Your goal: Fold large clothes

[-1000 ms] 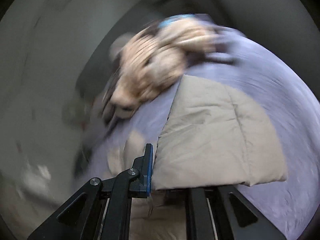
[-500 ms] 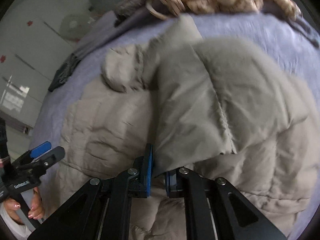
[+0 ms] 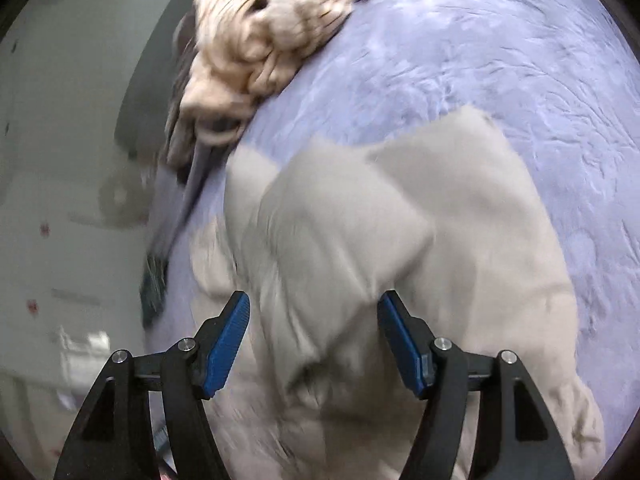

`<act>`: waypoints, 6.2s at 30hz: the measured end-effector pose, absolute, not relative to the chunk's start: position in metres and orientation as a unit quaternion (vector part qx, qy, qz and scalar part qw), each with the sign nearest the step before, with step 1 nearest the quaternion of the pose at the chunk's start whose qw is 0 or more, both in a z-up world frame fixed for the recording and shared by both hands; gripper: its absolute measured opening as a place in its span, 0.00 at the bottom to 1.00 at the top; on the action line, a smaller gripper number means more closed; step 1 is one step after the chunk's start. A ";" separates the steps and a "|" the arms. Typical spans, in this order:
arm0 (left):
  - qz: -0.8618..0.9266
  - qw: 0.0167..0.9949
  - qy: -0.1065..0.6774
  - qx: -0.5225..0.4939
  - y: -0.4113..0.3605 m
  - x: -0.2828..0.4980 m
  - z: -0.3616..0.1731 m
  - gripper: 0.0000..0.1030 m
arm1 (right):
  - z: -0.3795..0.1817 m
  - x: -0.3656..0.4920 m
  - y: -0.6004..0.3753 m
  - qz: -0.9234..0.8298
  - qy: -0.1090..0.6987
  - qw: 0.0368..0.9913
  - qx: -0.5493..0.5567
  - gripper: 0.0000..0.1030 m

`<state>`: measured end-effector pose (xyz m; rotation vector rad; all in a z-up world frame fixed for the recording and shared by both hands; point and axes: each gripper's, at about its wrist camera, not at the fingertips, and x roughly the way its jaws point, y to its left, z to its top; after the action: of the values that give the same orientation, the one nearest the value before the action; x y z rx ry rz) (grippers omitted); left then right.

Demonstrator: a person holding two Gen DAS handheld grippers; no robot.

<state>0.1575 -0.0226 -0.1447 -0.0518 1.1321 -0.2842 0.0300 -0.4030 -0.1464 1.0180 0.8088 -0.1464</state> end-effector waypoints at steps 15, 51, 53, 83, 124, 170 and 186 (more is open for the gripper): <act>-0.190 0.815 0.519 -0.172 0.044 0.176 -0.133 1.00 | -0.128 0.103 -0.192 0.096 0.474 0.870 0.093 0.16; -0.201 0.784 0.583 -0.075 -0.021 0.167 -0.187 0.13 | -0.200 -0.024 -0.414 -0.091 0.463 0.763 0.442 0.09; -0.184 0.799 0.569 -0.059 -0.016 0.165 -0.175 0.13 | -0.187 -0.026 -0.409 -0.073 0.484 0.764 0.420 0.17; -0.198 0.816 0.544 -0.003 -0.042 0.167 -0.170 0.13 | -0.145 0.024 -0.481 -0.161 0.444 0.821 0.321 0.16; -0.112 0.807 0.579 0.023 0.010 0.091 -0.152 0.99 | -0.126 -0.057 -0.363 -0.092 0.498 0.816 0.278 0.76; -0.118 0.754 0.644 -0.057 0.150 -0.137 -0.126 0.99 | -0.138 -0.248 -0.258 -0.054 0.525 0.701 0.480 0.89; -0.149 0.674 0.673 -0.265 0.185 -0.133 -0.192 0.99 | -0.168 -0.310 -0.277 -0.115 0.456 0.659 0.587 0.89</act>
<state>-0.1327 0.1848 -0.1917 -0.5974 1.5139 -0.3360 -0.3101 -0.2770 -0.1677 1.3282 1.0313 -0.2601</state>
